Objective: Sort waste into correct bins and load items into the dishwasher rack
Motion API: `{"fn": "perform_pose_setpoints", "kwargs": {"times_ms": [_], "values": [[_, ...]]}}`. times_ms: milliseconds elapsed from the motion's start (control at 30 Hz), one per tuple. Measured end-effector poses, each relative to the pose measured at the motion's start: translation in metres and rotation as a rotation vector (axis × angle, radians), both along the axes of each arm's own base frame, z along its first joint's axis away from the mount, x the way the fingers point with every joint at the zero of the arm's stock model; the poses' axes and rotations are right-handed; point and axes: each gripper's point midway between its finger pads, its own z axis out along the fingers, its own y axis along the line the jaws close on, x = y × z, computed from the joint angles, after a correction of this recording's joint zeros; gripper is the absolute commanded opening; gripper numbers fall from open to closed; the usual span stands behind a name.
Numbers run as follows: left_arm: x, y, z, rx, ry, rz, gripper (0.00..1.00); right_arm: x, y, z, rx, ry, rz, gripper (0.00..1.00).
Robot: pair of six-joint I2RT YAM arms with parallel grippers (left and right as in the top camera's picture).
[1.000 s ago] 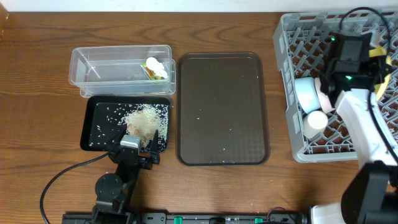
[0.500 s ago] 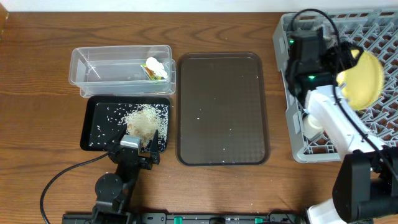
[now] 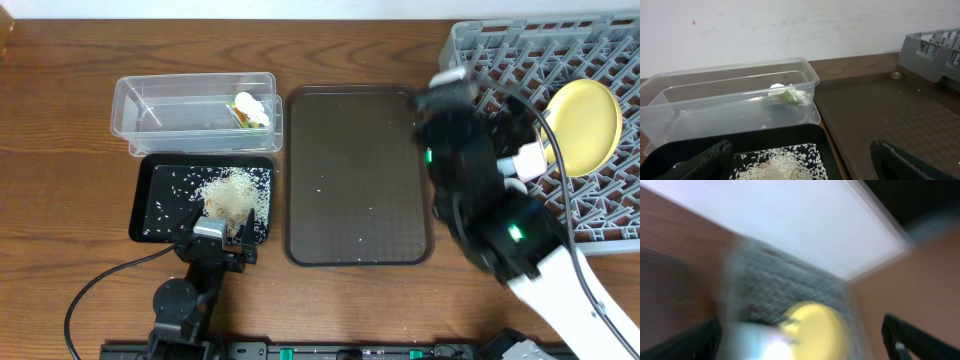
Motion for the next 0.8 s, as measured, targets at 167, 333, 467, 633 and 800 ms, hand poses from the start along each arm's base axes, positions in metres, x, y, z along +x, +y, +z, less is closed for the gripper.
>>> {"fn": "perform_pose_setpoints", "kwargs": {"times_ms": [167,333,467,633,800], "values": [[0.0,0.0,0.0,0.0,0.0,0.0,0.9,-0.046,0.062,-0.019,0.341,0.174,0.3,0.99],[0.0,0.0,0.0,0.0,0.0,0.0,0.9,-0.084,0.094,-0.028,0.571,0.351,0.452,0.99],[0.0,0.0,0.0,0.0,0.0,0.0,0.9,-0.101,0.1,-0.037,0.624,0.443,0.483,0.99],[0.0,0.0,0.0,0.0,0.0,0.0,0.9,-0.099,0.093,-0.035,0.623,0.428,0.465,0.99],[0.0,0.0,0.0,0.0,0.0,0.0,0.89,-0.097,0.064,-0.018,0.591,0.335,0.434,0.99]]}}
